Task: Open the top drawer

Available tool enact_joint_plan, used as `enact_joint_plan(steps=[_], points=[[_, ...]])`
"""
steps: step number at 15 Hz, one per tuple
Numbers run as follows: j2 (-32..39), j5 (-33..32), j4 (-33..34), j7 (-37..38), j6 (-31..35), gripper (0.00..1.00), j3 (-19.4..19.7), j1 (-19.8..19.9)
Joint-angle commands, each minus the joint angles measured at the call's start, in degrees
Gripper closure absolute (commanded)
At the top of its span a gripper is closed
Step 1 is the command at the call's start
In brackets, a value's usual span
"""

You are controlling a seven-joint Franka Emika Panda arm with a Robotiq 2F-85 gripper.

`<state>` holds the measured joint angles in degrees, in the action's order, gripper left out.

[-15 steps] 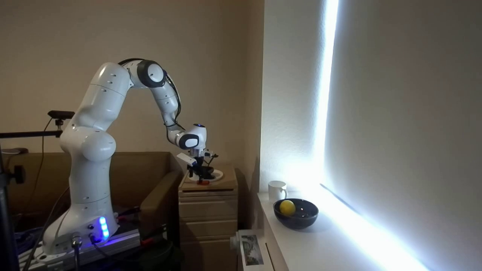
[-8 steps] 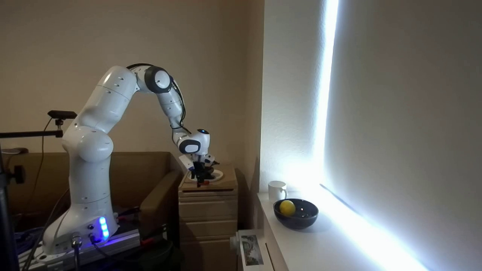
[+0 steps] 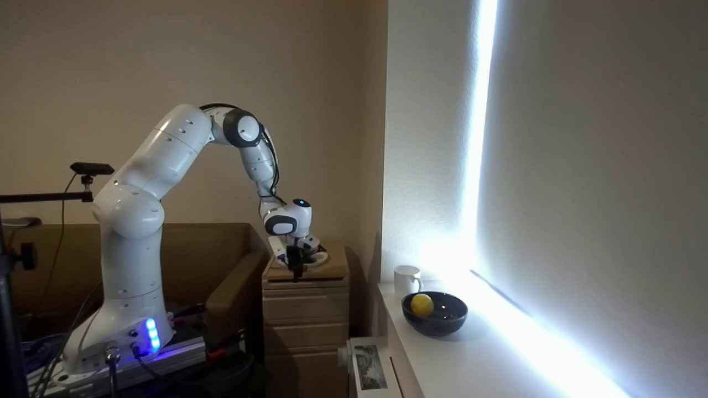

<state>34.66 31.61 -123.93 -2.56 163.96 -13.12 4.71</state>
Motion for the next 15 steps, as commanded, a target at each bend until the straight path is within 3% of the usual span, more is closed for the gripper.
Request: enact_joint_plan(steps=[1,2,8,15], points=[[0.04,-1.37,0.02,1.05,0.11,0.00,-0.70,0.81],[0.82,-1.80,0.33,1.37,-0.35,0.00,-0.40,0.54],[4.75,8.66,1.25,0.27,10.73,0.00,-9.56,6.36],[5.09,8.65,0.36,2.72,10.49,0.00,-7.81,4.68]])
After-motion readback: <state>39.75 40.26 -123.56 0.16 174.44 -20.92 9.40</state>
